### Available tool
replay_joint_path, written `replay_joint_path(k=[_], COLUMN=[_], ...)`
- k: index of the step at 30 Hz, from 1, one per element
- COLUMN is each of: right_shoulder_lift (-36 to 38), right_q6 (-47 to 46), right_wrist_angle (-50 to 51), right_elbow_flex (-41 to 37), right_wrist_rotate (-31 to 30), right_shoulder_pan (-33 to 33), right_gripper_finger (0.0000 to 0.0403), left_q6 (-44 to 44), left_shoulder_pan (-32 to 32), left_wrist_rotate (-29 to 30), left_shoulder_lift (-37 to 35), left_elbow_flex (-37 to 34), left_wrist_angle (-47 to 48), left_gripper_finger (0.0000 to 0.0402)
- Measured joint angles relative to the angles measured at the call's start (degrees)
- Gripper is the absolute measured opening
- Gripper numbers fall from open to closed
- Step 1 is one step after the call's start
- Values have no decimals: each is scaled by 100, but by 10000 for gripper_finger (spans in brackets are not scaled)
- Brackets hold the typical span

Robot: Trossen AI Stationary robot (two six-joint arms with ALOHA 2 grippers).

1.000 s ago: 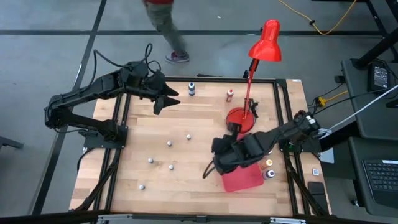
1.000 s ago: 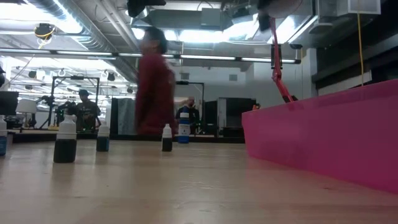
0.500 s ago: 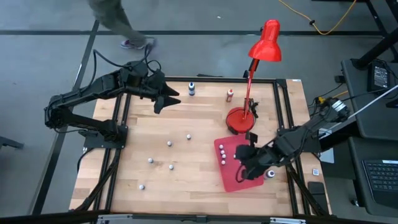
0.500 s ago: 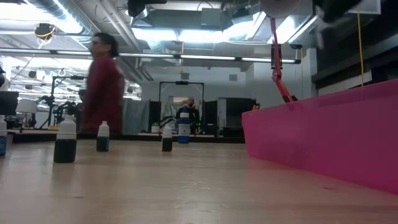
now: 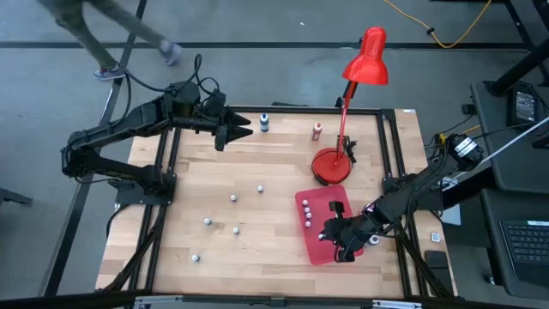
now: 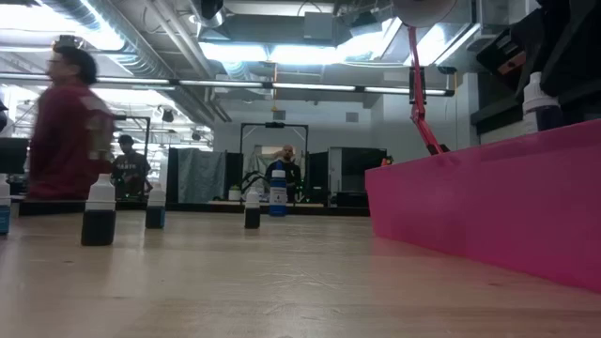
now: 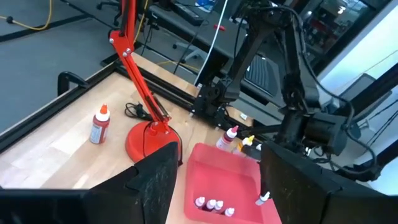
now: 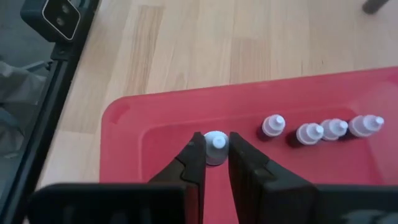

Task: Pick & Place food coloring
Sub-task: Put the small pink food coloring bottle into the red bin

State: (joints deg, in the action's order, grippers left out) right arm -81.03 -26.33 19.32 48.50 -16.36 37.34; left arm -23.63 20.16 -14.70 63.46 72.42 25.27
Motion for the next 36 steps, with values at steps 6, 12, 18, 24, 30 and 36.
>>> replay_joint_path(k=[6, 12, 18, 24, 30, 36], right_shoulder_lift=[-2, -411, -816, -1232, -1401, -1392], right_q6=[426, 758, 938, 1026, 1014, 1004], right_wrist_angle=[-336, -880, -1307, -1463, -1600, -1468], right_elbow_flex=[-239, -314, -312, -309, -301, -303], right_wrist_rotate=[-22, 159, 304, 497, 493, 269], right_shoulder_pan=[-181, -416, -569, -649, -640, -649], right_gripper_finger=[50, 50, 50, 50, 56, 94], left_q6=[-22, -21, -22, -22, -65, -68], left_shoulder_pan=[0, 0, 0, 0, 0, -15], left_wrist_rotate=[24, 70, 70, 53, -16, -50], left_shoulder_lift=[0, 0, 2, 2, 2, 2], left_elbow_flex=[0, 0, 0, 0, 0, 0], left_wrist_angle=[-65, -121, -113, -111, -109, -106], left_gripper_finger=[224, 224, 224, 224, 224, 224])
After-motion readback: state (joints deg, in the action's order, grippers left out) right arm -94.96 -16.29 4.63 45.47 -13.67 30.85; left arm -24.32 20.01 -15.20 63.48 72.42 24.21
